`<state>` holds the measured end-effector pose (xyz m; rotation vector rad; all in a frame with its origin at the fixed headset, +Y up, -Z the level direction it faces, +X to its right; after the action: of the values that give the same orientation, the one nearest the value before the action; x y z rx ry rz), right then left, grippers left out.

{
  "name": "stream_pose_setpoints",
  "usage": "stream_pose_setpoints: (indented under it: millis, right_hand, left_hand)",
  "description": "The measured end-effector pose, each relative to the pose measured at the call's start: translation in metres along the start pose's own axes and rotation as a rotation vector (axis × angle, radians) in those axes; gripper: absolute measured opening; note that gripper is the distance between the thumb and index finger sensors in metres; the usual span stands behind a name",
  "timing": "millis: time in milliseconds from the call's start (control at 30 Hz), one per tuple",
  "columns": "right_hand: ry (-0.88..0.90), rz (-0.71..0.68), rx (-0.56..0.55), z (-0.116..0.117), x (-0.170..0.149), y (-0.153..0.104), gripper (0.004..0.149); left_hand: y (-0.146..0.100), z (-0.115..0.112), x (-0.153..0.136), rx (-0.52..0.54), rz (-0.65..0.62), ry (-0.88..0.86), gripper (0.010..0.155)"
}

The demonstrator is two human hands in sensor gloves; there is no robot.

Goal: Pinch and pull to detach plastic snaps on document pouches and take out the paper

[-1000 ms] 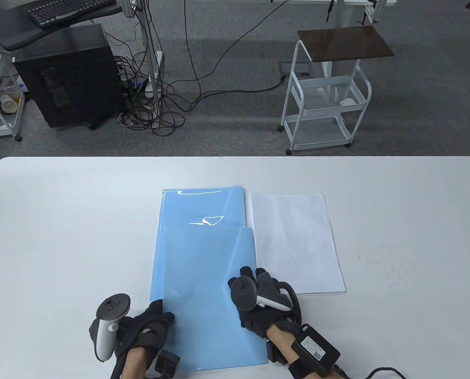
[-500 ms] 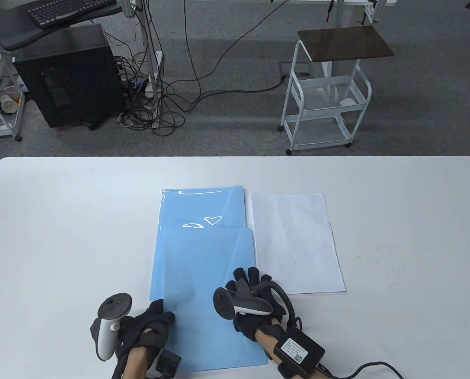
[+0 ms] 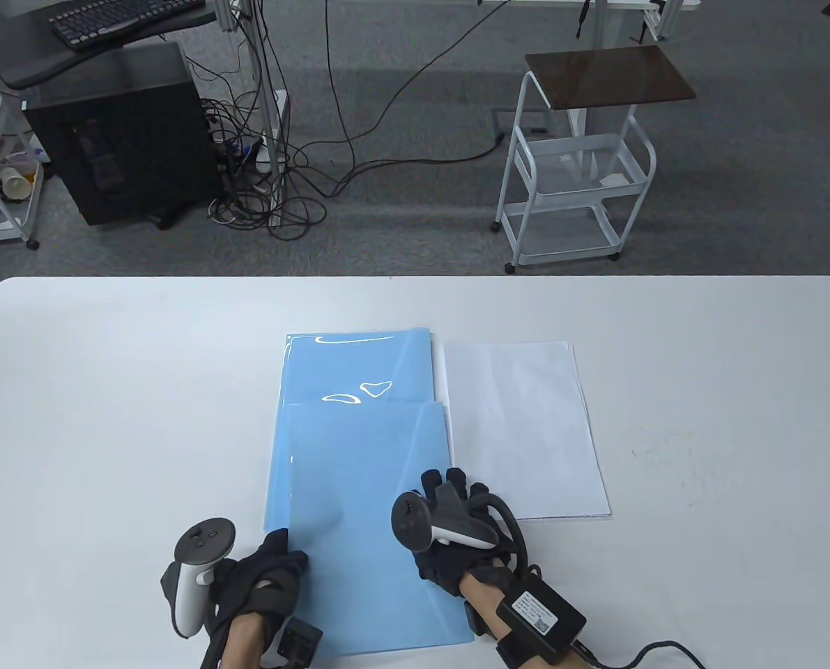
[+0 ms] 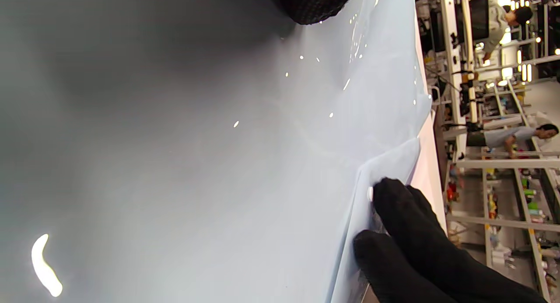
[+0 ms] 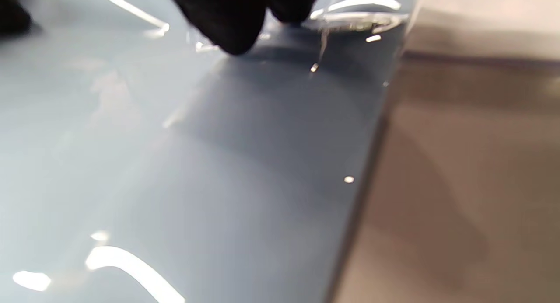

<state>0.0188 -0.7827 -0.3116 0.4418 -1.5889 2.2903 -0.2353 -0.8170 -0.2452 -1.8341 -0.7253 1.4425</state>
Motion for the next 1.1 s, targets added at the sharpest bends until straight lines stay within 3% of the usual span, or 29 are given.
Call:
stream_pose_setpoints:
  millis: [133,500,867,1100]
  right_hand:
    - [0.027,0.033,-0.096,-0.016,-0.019,-0.016,0.065]
    - [0.156,0.166,-0.284,-0.056,-0.095,-0.079,0.077]
    - [0.212,0.303,-0.433,-0.048,-0.157,-0.119,0.082]
    - [0.288,0.328,-0.438,-0.024,-0.178,-0.119,0.083]
  left_hand:
    - [0.0,0.0,0.0,-0.002,-0.002,0.003,0.052]
    - [0.0,-0.001,0.0,0.0,-0.001,0.009,0.053]
    - [0.0,-0.003,0.001,0.001,-0.007,-0.007,0.055]
    - [-0.004,-0.001,0.004,-0.029,-0.037,-0.07,0.054]
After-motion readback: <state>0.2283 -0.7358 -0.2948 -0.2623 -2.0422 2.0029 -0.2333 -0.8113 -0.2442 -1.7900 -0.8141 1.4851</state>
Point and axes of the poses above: the tracker on the back of each hand, its own x axis roughly to the thumb side, its own y axis roughly from the wrist to the fingertips, z = x × y, the point moved 3 cm from there along y, roughly from the wrist to the fingertips, and after that the axes turned 2 degrees about -y, right-handed, at the moved point
